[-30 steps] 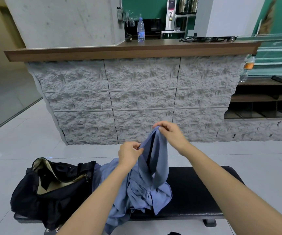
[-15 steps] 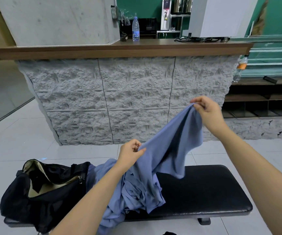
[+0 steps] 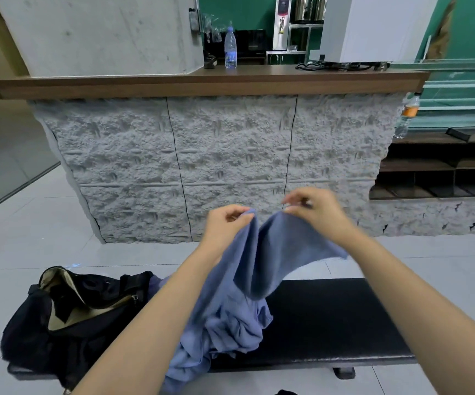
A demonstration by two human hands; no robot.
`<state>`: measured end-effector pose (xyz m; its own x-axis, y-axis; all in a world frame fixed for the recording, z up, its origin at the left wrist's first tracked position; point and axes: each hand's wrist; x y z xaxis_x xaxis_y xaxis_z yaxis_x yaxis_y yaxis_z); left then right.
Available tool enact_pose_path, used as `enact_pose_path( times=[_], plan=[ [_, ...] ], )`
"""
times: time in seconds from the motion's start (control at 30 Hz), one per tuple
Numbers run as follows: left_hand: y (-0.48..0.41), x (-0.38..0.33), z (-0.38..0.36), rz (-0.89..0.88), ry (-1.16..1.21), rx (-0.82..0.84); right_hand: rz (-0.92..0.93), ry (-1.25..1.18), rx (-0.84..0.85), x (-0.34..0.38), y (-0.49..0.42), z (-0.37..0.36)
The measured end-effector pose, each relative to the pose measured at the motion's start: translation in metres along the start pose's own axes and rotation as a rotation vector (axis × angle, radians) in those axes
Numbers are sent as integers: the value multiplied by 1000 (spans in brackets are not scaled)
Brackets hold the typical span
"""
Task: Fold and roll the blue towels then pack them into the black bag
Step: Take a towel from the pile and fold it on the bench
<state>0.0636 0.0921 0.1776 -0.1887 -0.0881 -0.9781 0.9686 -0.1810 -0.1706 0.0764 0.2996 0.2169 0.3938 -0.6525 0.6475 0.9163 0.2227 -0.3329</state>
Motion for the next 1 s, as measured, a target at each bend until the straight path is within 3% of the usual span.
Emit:
enact_pose_path(
  times=[0.13,0.27,0.57,0.7,0.83,1.0],
  plan=[
    [-2,-10,-14,-91,-63,41,14,181,93,10,-15,-36],
    [11,-3,4,-13,-37,93,-4,320,71,7,-18,-36],
    [46,39,75,221,-150,187,-307,224,-101,-41,-10,13],
    [48,42,87,241,-128,84,-393,209,-61,-51,-2,18],
    [33,35,61,188,-118,-120,-510,-129,-140,-34,-1,-5],
    [31,7,-2,-106,-310,-137,-629,-824,-144,-1,-8,-37]
  ],
)
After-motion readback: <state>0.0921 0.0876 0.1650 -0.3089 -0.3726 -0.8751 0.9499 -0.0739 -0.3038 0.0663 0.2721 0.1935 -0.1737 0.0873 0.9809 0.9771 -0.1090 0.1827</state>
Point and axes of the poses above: each hand's wrist, its own y-axis away from the middle knuckle, its own z-axis out of the back of the hand, x = y × z, and after that the axes turned 6 degrees about x, right-handed
